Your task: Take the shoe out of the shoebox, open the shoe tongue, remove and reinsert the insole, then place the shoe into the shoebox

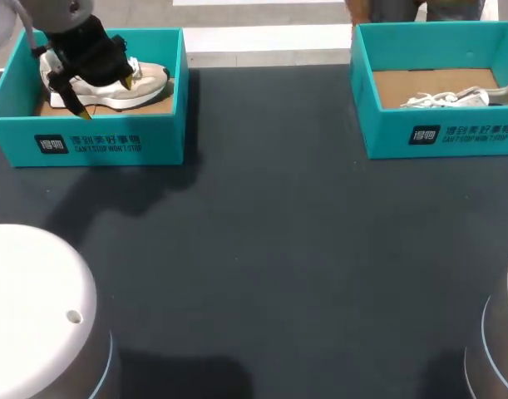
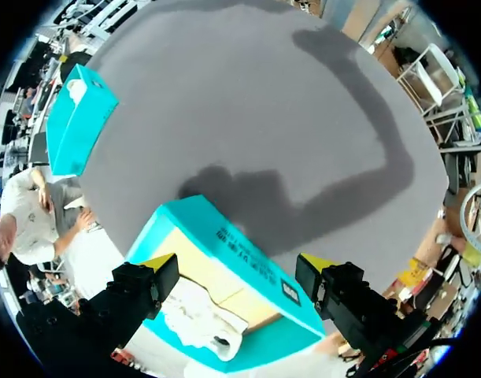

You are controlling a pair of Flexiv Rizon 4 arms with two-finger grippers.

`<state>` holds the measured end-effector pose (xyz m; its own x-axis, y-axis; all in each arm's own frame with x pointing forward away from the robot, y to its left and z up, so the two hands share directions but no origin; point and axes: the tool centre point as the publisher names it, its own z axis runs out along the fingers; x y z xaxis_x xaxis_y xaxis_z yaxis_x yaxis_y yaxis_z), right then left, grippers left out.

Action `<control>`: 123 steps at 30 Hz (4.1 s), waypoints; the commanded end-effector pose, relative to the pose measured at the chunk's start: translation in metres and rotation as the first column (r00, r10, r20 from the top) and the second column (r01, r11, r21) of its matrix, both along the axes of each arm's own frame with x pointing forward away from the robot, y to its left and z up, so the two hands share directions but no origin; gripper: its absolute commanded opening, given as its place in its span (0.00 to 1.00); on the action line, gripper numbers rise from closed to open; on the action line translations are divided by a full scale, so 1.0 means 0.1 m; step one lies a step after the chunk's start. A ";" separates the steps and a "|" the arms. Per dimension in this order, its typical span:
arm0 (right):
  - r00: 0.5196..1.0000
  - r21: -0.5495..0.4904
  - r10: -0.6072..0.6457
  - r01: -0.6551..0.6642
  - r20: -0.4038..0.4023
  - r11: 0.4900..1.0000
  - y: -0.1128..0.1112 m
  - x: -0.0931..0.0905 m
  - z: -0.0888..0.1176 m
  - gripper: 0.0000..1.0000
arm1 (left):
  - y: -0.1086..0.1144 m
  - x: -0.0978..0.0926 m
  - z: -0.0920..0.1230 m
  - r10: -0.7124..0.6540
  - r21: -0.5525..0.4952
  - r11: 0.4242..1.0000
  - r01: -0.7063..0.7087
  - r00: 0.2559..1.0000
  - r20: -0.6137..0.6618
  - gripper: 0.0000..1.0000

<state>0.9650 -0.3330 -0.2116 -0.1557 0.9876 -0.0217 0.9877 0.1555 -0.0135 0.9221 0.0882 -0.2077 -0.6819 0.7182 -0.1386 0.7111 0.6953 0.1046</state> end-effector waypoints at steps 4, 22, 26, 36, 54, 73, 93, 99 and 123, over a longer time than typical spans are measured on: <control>1.000 -0.001 -0.001 0.001 0.003 1.000 0.01 -0.01 0.00 1.00 | -0.08 0.02 0.03 -0.152 0.188 0.971 0.150 0.988 -0.004 1.00; 1.000 -0.001 -0.001 0.001 0.003 1.000 0.01 -0.01 0.00 1.00 | 0.18 0.36 -0.03 -0.242 0.193 0.950 0.245 0.969 -0.039 1.00; 1.000 -0.001 -0.001 0.001 0.003 1.000 0.01 -0.01 0.00 1.00 | 0.34 0.68 -0.08 -0.287 0.193 0.938 0.290 0.957 -0.044 1.00; 1.000 -0.001 -0.001 0.001 0.003 1.000 0.01 -0.01 0.00 1.00 | 0.70 1.32 -0.18 -0.424 0.191 0.888 0.419 0.905 -0.012 1.00; 1.000 -0.001 -0.001 0.001 0.003 1.000 0.01 -0.01 0.00 1.00 | 0.93 1.84 -0.29 -0.577 0.294 0.772 0.564 0.815 -0.052 1.00; 1.000 -0.001 -0.001 0.001 0.003 1.000 0.01 -0.01 0.00 1.00 | 1.03 1.91 -0.30 -0.572 0.293 0.769 0.568 0.816 -0.082 1.00; 1.000 -0.001 -0.001 0.001 0.003 1.000 0.01 -0.01 0.00 1.00 | 1.61 2.54 -0.62 -0.583 0.296 0.745 0.598 0.799 -0.146 0.94; 1.000 -0.001 -0.001 0.001 0.003 1.000 0.01 -0.01 0.00 1.00 | 1.71 2.64 -0.69 -0.552 0.274 0.768 0.578 0.816 -0.173 0.67; 1.000 -0.001 -0.001 0.001 0.003 1.000 0.01 -0.01 0.00 1.00 | 2.00 2.73 -0.99 -0.525 0.253 0.785 0.566 0.824 -0.214 0.48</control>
